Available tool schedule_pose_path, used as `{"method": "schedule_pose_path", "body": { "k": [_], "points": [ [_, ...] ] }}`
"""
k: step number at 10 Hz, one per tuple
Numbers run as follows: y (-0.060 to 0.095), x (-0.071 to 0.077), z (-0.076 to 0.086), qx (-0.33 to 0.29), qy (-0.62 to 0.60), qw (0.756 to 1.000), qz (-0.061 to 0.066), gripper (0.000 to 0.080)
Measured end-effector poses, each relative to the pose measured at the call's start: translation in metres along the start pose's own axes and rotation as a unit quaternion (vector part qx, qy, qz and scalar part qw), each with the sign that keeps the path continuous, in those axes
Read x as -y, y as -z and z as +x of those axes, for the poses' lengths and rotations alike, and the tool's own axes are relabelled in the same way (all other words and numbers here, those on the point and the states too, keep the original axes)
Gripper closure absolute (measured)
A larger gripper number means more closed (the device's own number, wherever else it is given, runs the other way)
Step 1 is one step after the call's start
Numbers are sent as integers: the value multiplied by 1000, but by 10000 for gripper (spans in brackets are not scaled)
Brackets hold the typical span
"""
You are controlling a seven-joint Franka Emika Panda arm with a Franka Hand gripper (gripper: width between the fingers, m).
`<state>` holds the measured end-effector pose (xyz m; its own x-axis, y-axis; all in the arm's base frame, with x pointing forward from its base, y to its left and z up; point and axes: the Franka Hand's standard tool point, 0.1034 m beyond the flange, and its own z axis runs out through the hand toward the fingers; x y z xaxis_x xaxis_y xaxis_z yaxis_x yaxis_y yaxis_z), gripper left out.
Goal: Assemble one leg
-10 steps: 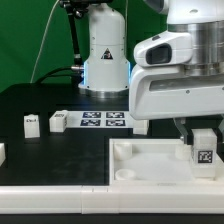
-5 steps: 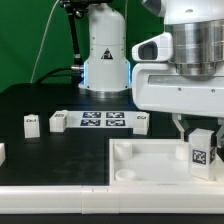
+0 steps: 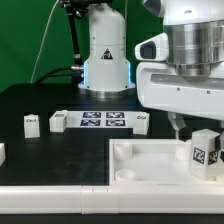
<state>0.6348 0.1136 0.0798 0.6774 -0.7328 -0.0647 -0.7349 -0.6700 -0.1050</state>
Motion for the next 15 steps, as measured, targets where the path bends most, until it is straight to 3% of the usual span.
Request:
{"method": "schedule_pose_path", "body": {
  "k": [1,2,4,7,8,11,12,14,15],
  "points": [
    [0,2,-1,0,11,1000,0,203],
    [1,2,-1,0,85,996,-2,166],
    [2,5,-3,-2,215,977,-10,152],
    [1,8,-3,-12,398,917,-30,150],
    [1,9,-5,-14,427,903,-31,150],
    [-1,3,1,-13,553,832,-35,150],
    [-1,3,1,-13,555,831,-35,150],
    [-1,3,1,-13,555,831,-35,395],
    [-1,3,0,-13,545,838,-34,395]
  ]
}}
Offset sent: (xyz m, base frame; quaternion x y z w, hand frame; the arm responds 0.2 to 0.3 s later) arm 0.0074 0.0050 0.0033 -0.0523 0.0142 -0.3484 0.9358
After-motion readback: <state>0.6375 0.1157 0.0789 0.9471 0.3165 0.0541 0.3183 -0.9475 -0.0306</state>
